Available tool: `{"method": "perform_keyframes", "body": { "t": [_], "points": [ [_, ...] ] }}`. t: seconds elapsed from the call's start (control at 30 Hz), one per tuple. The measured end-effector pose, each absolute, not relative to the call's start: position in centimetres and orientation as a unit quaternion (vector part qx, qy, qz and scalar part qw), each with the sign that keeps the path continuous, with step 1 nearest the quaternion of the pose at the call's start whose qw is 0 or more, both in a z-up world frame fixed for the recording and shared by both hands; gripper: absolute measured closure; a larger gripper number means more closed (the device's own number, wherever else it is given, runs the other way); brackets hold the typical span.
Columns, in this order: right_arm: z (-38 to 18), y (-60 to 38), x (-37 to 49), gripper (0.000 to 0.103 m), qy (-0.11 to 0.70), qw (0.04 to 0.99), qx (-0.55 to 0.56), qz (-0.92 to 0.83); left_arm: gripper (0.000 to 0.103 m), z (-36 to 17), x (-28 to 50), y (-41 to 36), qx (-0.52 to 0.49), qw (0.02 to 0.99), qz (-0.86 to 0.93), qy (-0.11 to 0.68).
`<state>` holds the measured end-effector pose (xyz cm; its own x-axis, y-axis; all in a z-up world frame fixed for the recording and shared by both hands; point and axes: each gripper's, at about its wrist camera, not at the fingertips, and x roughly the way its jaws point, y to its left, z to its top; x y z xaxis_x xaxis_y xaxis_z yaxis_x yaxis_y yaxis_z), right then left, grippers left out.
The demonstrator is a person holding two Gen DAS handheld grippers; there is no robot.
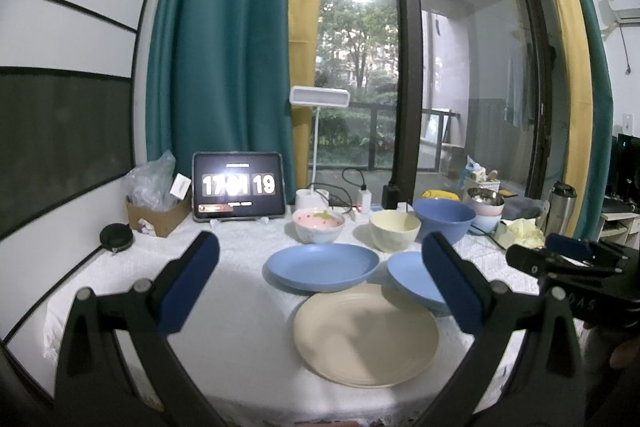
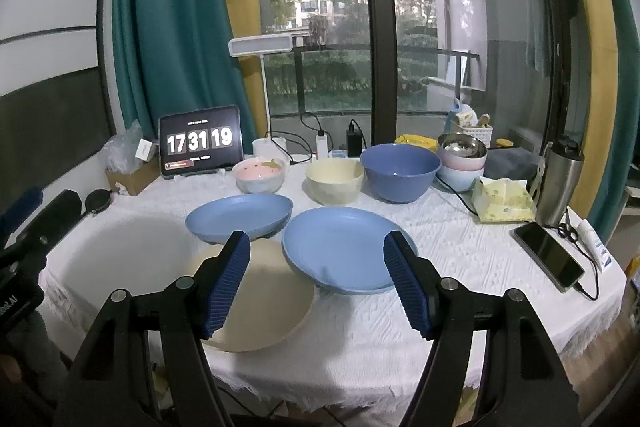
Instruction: Organize plates and bowls
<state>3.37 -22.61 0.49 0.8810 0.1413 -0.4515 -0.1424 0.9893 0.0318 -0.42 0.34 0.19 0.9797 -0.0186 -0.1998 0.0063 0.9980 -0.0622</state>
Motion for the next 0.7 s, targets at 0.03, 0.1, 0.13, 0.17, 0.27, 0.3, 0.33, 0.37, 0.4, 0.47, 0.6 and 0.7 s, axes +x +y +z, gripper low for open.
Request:
{"method": "perform_keyframes", "body": {
  "t": [0.03,0.1,0.13,0.17,0.27,0.3,0.33,0.37,0.4,0.47,0.6,0.7],
  "points": [
    [0.53,-22.56,3.43,0.03,0.233,0.97,-0.001,0.073,0.001,0.18,-0.46,0.37,-0.031,0.994,-0.006,0.1],
    [0.49,-22.58,3.45,0.03,0.233,0.97,-0.001,0.072,0.001,0.15,-0.43,0.33,-0.031,0.995,-0.006,0.1],
    [0.46,-22.56,3.53,0.03,0.234,0.97,0.0,0.072,0.001,0.15,-0.43,0.33,-0.031,0.995,-0.006,0.1],
    [0.45,-22.59,3.52,0.03,0.234,0.969,-0.001,0.072,0.001,0.16,-0.42,0.34,-0.031,0.995,-0.006,0.1],
    [0.41,-22.72,3.58,0.03,0.238,0.968,0.003,0.074,0.001,0.18,-0.43,0.34,-0.031,0.994,-0.006,0.1],
    [0.43,-22.72,3.53,0.03,0.238,0.969,0.003,0.073,0.001,0.17,-0.43,0.31,-0.031,0.995,-0.006,0.1],
    [0.48,-22.7,3.55,0.03,0.237,0.969,0.003,0.073,0.001,0.19,-0.42,0.32,-0.03,0.995,-0.006,0.1],
    [0.55,-22.69,3.66,0.03,0.238,0.969,0.003,0.074,0.001,0.04,-0.42,0.38,-0.03,0.995,-0.005,0.099],
    [0.52,-22.69,3.6,0.03,0.237,0.969,0.003,0.074,0.001,-0.14,-0.42,0.45,-0.03,0.995,-0.005,0.099],
    [0.71,-22.56,3.72,0.03,0.238,0.968,0.003,0.073,0.001,-0.26,-0.46,0.5,-0.03,0.995,-0.005,0.099],
    [0.72,-22.57,3.72,0.03,0.238,0.969,0.003,0.073,0.001,-0.14,-0.42,0.47,-0.03,0.995,-0.005,0.099],
    [0.75,-22.49,3.74,0.03,0.237,0.969,0.002,0.072,0.001,-0.12,-0.41,0.45,-0.03,0.995,-0.005,0.099]
  ]
}}
